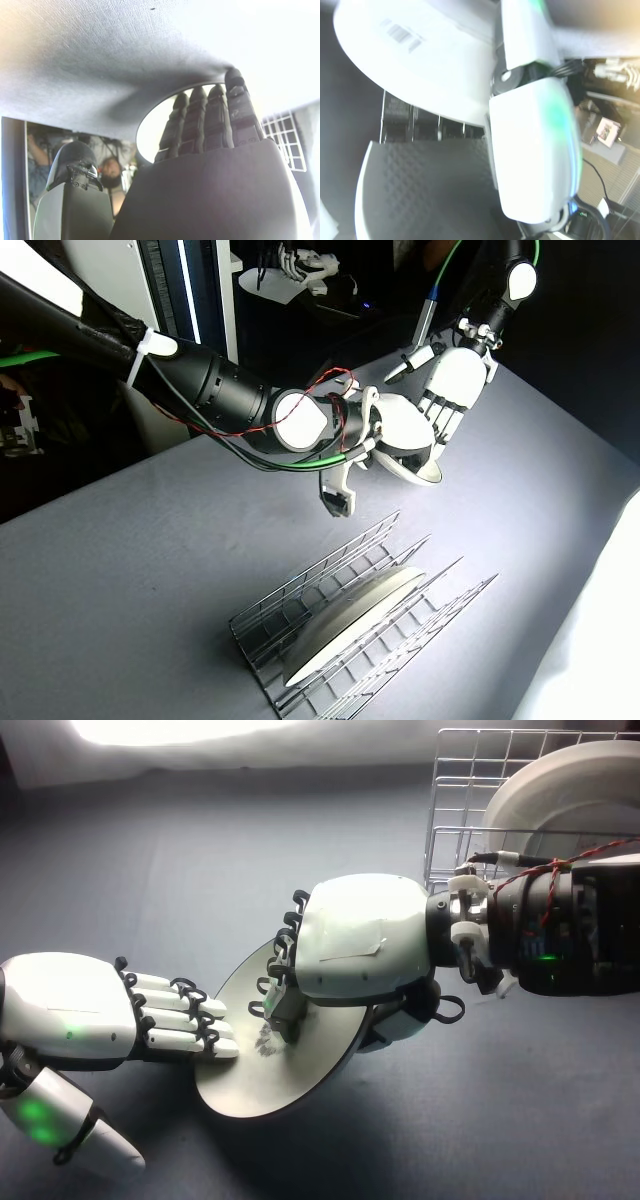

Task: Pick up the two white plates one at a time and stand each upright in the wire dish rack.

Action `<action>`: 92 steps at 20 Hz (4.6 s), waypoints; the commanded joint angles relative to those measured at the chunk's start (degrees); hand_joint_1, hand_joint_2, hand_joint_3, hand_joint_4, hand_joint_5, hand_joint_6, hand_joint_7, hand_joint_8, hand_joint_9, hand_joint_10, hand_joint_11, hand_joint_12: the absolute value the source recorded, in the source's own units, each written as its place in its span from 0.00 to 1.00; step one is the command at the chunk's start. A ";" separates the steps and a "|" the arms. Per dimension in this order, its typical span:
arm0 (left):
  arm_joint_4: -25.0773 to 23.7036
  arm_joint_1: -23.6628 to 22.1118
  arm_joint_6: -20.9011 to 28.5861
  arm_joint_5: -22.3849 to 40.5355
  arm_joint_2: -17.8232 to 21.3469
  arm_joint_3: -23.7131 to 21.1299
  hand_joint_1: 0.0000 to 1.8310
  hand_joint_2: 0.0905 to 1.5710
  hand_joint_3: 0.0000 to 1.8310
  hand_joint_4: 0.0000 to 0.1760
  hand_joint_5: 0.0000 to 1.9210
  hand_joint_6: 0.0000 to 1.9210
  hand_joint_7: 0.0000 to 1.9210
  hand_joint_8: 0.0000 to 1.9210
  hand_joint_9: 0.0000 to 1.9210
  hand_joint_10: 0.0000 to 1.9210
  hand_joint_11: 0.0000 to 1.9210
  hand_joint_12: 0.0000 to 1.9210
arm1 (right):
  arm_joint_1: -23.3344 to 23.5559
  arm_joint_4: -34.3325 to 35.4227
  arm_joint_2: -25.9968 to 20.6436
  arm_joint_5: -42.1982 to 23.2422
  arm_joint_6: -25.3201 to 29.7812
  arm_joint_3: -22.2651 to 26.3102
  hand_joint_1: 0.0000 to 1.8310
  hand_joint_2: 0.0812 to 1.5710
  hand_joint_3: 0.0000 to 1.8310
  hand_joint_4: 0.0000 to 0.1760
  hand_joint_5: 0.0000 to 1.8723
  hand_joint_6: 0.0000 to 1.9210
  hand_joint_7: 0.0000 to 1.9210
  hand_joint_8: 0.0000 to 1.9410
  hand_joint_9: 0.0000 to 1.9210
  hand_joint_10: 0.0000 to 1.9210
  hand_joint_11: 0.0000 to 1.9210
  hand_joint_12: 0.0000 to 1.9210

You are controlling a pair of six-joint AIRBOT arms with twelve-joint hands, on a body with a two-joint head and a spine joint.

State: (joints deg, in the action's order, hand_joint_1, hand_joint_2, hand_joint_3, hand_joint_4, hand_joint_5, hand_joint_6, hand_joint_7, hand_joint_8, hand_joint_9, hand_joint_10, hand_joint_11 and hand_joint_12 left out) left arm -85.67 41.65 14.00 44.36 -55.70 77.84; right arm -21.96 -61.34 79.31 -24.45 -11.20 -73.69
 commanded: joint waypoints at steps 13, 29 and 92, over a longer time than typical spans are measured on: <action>-4.22 -14.06 0.21 3.40 4.04 -0.19 0.00 0.66 0.00 0.00 0.07 0.00 0.04 0.00 0.02 0.00 0.00 0.00 | 1.17 2.36 -5.32 -3.77 0.56 4.10 0.76 0.66 0.00 0.00 0.49 0.51 0.55 0.42 0.59 0.46 0.50 0.46; -8.26 -23.66 4.63 5.99 9.14 5.18 0.00 0.66 0.00 0.00 0.07 0.00 0.05 0.00 0.02 0.00 0.00 0.00 | 7.25 22.94 -19.86 -7.93 0.89 20.11 0.76 0.66 0.00 0.00 0.52 0.47 0.55 0.41 0.58 0.48 0.49 0.48; -10.63 -20.91 5.82 6.89 6.83 7.74 0.00 0.67 0.00 0.00 0.07 0.00 0.06 0.00 0.03 0.00 0.01 0.01 | -6.10 72.12 -33.63 -14.59 -2.73 13.58 0.76 0.67 0.00 0.00 0.47 0.52 0.54 0.43 0.57 0.50 0.47 0.48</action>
State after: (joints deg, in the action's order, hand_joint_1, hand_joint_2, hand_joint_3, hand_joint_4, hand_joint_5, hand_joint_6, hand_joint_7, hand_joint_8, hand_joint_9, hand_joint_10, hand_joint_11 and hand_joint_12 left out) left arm -99.70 21.02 19.79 50.76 -49.12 85.62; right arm -28.47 10.70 45.95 -31.73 -14.17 -59.70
